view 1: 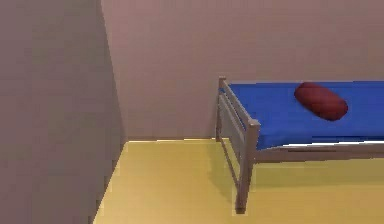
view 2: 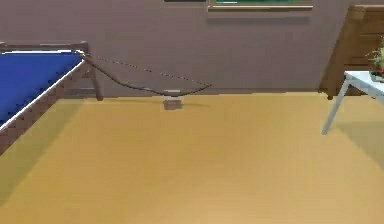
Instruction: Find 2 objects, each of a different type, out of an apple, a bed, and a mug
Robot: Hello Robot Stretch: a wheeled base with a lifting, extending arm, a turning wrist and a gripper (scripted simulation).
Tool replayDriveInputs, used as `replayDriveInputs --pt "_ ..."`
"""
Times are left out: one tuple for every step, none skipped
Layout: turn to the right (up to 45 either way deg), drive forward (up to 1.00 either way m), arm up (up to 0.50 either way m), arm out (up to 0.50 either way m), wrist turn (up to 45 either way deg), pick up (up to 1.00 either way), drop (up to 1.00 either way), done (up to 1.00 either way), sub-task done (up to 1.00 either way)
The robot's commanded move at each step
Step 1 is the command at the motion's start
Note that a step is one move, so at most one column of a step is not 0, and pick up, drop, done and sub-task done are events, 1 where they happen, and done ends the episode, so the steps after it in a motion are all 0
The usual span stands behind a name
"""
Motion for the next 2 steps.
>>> replayDriveInputs --pt "-15.0 0.0 0.0 0.0 0.0 0.0 0.0 0.0 0.0" --pt "0.0 0.5 0.0 0.0 0.0 0.0 0.0 0.0 0.0"
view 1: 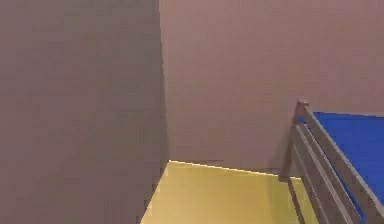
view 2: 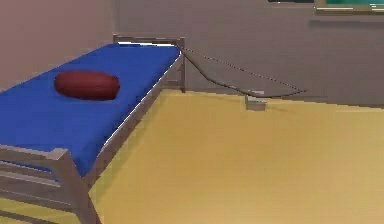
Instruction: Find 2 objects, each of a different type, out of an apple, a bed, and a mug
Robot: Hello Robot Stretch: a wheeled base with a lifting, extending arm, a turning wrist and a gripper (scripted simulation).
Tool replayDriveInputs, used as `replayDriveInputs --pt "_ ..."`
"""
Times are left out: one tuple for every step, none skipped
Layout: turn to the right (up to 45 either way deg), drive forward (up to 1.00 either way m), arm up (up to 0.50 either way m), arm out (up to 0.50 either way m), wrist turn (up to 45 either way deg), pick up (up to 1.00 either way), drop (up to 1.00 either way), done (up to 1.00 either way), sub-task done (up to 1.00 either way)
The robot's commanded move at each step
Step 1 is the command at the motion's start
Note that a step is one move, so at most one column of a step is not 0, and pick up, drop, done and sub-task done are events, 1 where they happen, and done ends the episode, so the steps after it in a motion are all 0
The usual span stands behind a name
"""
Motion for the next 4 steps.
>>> replayDriveInputs --pt "45.0 0.0 0.0 0.0 0.0 0.0 0.0 0.0 0.0" --pt "21.0 0.0 0.0 0.0 0.0 0.0 0.0 0.0 0.0" --pt "0.0 0.0 0.0 0.0 0.0 0.0 0.0 0.0 1.0" --pt "45.0 0.0 0.0 0.0 0.0 0.0 0.0 0.0 0.0"
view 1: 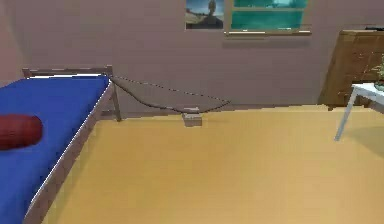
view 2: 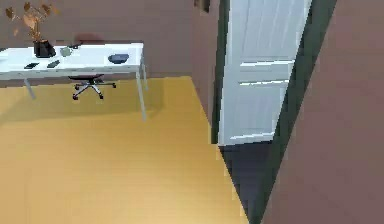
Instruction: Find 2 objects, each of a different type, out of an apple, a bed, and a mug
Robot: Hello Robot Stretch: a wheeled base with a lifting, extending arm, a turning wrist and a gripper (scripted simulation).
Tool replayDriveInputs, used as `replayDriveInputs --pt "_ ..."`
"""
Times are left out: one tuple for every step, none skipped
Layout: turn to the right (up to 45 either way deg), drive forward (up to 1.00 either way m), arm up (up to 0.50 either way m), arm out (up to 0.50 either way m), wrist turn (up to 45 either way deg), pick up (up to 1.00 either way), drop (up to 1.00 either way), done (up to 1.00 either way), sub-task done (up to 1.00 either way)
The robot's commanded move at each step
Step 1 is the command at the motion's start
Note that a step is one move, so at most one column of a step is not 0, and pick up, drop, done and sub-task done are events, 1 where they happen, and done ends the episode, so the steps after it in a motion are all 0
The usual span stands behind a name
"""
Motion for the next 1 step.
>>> replayDriveInputs --pt "45.0 0.0 0.0 0.0 0.0 0.0 0.0 0.0 0.0"
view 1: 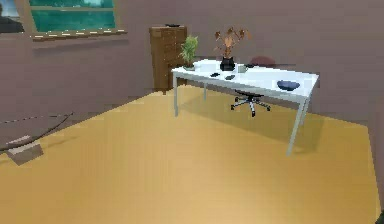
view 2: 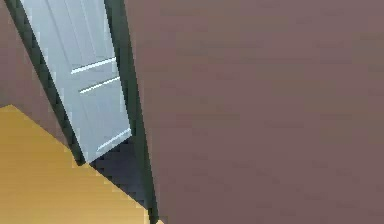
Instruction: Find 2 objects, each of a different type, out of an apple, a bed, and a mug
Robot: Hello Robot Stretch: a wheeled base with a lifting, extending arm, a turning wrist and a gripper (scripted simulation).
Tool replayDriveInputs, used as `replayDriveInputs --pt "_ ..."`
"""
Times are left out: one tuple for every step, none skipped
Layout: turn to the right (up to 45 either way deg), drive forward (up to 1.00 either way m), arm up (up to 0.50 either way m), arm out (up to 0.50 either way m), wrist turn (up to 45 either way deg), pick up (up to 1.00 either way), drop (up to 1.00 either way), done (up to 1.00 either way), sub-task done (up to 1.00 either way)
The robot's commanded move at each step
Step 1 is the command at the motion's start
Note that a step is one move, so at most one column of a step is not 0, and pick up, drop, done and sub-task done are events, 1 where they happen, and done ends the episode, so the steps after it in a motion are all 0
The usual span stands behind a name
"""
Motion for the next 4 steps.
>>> replayDriveInputs --pt "9.0 0.0 0.0 0.0 0.0 0.0 0.0 0.0 0.0" --pt "0.0 1.0 0.0 0.0 0.0 0.0 0.0 0.0 0.0" --pt "0.0 0.45 0.0 0.0 0.0 0.0 0.0 0.0 0.0" --pt "0.0 0.0 0.0 0.0 0.0 0.0 0.0 1.0 0.0"
